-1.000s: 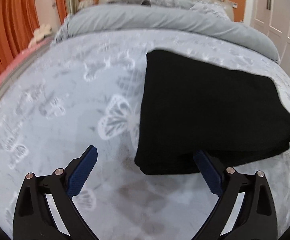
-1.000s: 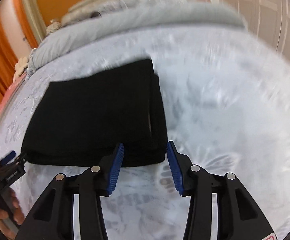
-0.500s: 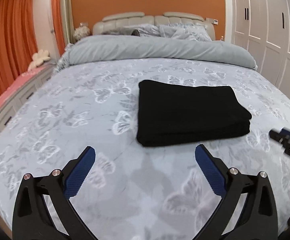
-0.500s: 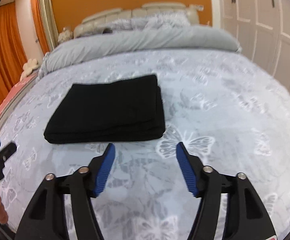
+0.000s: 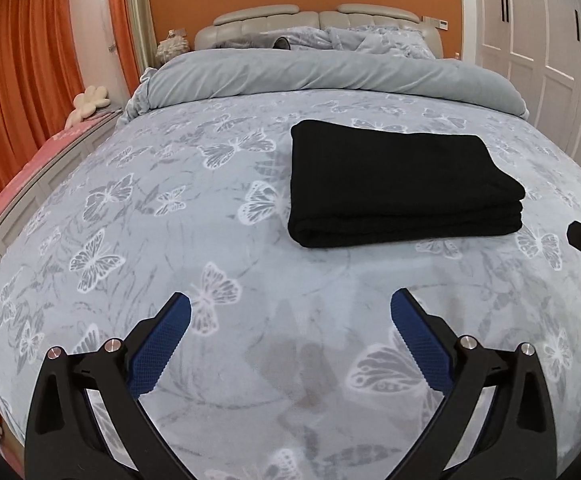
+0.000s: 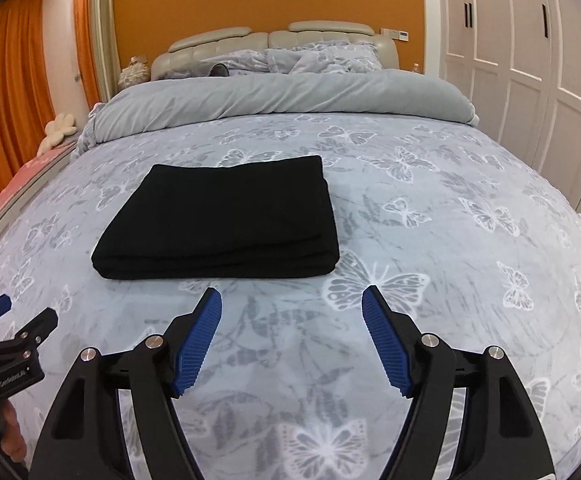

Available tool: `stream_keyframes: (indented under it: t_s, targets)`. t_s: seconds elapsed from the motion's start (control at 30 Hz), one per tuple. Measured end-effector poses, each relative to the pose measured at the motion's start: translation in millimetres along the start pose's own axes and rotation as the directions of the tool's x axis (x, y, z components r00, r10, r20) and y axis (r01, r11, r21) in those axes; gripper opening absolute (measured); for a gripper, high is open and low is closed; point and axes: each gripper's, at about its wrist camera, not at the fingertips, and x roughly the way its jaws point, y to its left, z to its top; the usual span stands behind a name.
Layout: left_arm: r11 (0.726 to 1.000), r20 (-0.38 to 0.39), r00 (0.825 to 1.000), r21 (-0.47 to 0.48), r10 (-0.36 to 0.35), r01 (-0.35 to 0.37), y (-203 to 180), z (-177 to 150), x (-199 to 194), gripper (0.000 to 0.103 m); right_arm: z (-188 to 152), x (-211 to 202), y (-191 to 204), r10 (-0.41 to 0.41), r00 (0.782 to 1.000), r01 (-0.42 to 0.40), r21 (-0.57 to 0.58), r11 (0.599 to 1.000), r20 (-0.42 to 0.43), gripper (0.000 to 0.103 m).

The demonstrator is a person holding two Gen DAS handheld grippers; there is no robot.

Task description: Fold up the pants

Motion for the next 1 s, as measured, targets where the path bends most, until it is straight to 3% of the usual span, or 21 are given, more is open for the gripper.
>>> stream_keyframes:
  t_s: [1.0]
  targets:
    - [1.0, -0.008, 1.0, 0.015, -0.005, 0.005, -14, 0, 5, 0.098, -7, 0, -3, -0.015, 1.0, 0.015, -0.005, 1.0, -0.009, 0.071]
